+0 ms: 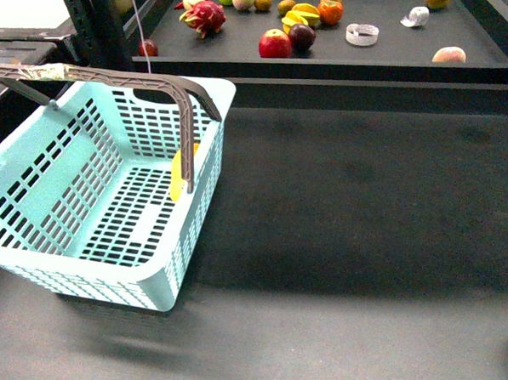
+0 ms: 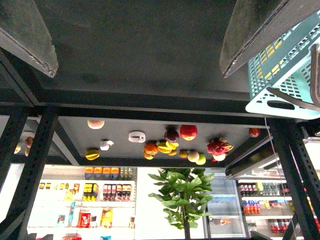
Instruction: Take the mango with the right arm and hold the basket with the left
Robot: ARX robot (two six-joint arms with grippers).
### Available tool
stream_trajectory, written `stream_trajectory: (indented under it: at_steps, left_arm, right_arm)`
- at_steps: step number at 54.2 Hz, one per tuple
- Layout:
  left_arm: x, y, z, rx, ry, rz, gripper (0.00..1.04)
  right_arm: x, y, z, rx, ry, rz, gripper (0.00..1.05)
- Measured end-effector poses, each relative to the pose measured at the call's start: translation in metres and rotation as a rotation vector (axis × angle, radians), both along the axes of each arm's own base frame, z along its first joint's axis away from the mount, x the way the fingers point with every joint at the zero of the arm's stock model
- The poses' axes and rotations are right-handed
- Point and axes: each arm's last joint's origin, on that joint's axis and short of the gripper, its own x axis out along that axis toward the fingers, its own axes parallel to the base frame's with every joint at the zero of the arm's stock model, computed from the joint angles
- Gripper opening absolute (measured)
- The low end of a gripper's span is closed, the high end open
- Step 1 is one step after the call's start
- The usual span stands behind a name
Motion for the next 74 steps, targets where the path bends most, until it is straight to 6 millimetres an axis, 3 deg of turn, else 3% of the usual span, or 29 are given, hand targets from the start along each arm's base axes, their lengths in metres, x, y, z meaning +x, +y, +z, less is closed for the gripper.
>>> stream_trajectory:
  at_steps: [46, 69, 74]
  left_arm:
    - [-0.030, 0.000, -0.003, 0.001, 0.006, 0.000, 0.02]
    - [-0.030, 0.000, -0.002, 0.001, 0.003, 0.000, 0.02]
    - [-0.030, 0.000, -0.002, 0.000, 0.002, 0.000, 0.16]
  right_arm:
    - [0.000, 0.000, 0.000, 0.000, 0.000, 0.000, 0.96]
    - [0.000, 0.000, 0.000, 0.000, 0.000, 0.000, 0.96]
    - [0.000, 0.000, 0.000, 0.000, 0.000, 0.000, 0.96]
